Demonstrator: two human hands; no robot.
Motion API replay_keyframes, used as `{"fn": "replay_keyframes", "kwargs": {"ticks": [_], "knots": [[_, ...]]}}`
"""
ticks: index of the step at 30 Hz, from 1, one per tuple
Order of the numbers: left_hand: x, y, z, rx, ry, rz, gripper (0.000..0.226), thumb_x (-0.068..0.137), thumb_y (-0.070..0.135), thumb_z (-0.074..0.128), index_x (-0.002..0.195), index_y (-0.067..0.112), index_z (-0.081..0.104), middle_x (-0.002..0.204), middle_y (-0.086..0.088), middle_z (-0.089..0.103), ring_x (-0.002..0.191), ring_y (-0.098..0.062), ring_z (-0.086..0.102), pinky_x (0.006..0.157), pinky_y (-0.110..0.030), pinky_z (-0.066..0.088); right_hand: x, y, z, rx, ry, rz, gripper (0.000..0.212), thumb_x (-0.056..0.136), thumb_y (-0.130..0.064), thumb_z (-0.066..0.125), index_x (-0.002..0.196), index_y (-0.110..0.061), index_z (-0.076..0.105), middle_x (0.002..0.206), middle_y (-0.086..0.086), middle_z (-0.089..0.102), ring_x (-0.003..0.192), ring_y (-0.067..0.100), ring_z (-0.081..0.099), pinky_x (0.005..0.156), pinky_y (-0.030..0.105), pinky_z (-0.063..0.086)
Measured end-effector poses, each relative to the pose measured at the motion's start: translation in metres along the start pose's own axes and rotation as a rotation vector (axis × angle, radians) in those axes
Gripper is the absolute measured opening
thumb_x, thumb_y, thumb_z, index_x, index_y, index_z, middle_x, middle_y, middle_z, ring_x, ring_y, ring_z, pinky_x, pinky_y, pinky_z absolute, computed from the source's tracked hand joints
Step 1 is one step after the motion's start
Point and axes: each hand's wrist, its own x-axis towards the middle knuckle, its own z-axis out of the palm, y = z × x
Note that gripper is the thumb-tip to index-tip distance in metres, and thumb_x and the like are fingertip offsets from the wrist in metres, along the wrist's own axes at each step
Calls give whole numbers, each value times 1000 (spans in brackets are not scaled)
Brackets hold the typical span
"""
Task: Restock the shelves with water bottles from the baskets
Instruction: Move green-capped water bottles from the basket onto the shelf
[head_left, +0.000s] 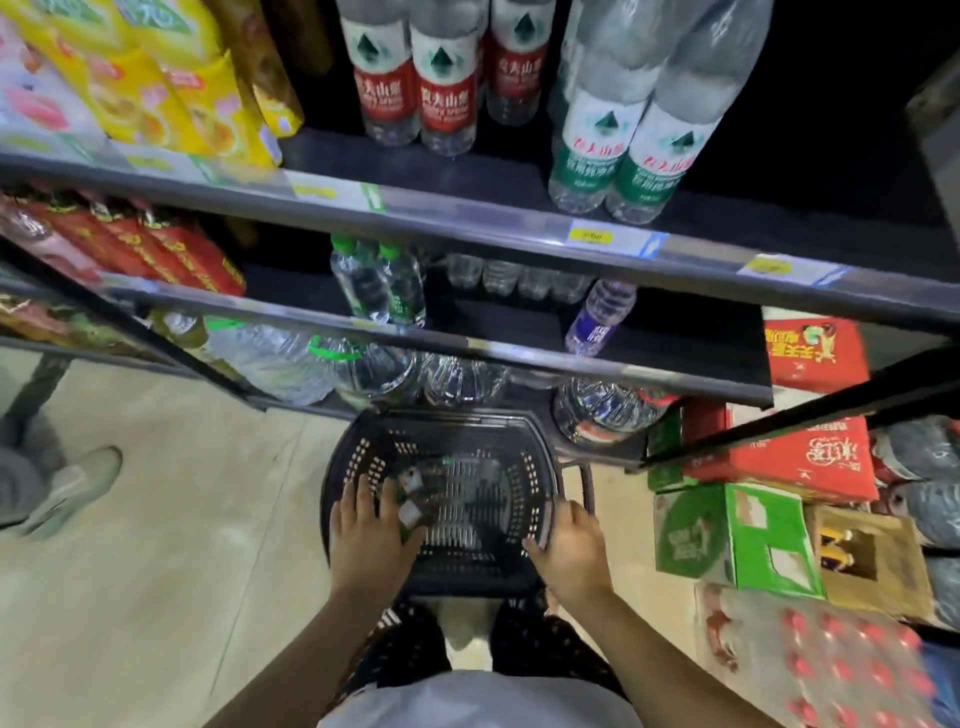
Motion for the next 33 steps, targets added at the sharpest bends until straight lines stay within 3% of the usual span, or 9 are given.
{"fn": "replay_keyframes", "kwargs": {"ticks": [5,12,15,18,23,27,30,33], "knots": [[-11,-31,51,44,-183,-42,84,75,55,72,139,6,50,139,-28,47,131,-46,42,102,-55,40,-7,11,37,53,-153,97,64,84,-42,66,135,-11,44,131,10,53,121,29,47,98,33,40],[7,-55,102,13,-313,-90,85,91,65,38,154,14,13,159,-21,12,147,-35,9,118,-44,15,24,2,90,150,-303,202,65,83,-44,69,133,-10,45,121,7,60,115,30,55,91,36,49],[28,-64,126,-14,-326,-102,85,92,65,35,155,16,5,160,-19,5,148,-34,3,120,-43,11,48,-6,121,284,-314,262,59,83,-37,72,128,-7,48,121,8,63,113,28,59,91,33,49],[52,-80,160,-40,-347,-103,85,93,64,35,155,17,3,161,-17,2,149,-32,0,120,-42,8,80,-14,166,308,-351,305,69,84,-38,70,138,-5,41,133,9,56,123,27,53,93,28,41],[95,-111,242,-127,-353,-118,84,92,64,38,155,17,6,161,-15,6,149,-31,3,120,-41,10,139,-24,268,330,-415,364,73,82,-36,74,137,0,42,133,18,54,123,33,52,96,33,41],[142,-126,313,-153,-404,-85,82,94,63,34,154,16,7,160,-14,9,148,-32,9,118,-41,16,187,-28,360,523,-455,460,77,76,-33,80,137,0,47,129,17,58,120,33,55,86,28,46],[182,-128,363,-261,-396,-101,75,95,58,35,153,15,12,158,-17,19,144,-34,20,116,-42,23,225,-35,427,691,-498,540,64,83,-27,74,138,-6,47,135,4,50,124,26,50,90,34,42],[225,-126,403,-323,-331,-121,70,97,54,36,152,13,20,153,-18,28,138,-35,31,108,-41,32,260,-46,480,890,-463,617,60,86,-23,71,138,-14,45,139,-5,44,124,15,44,89,29,37]]}}
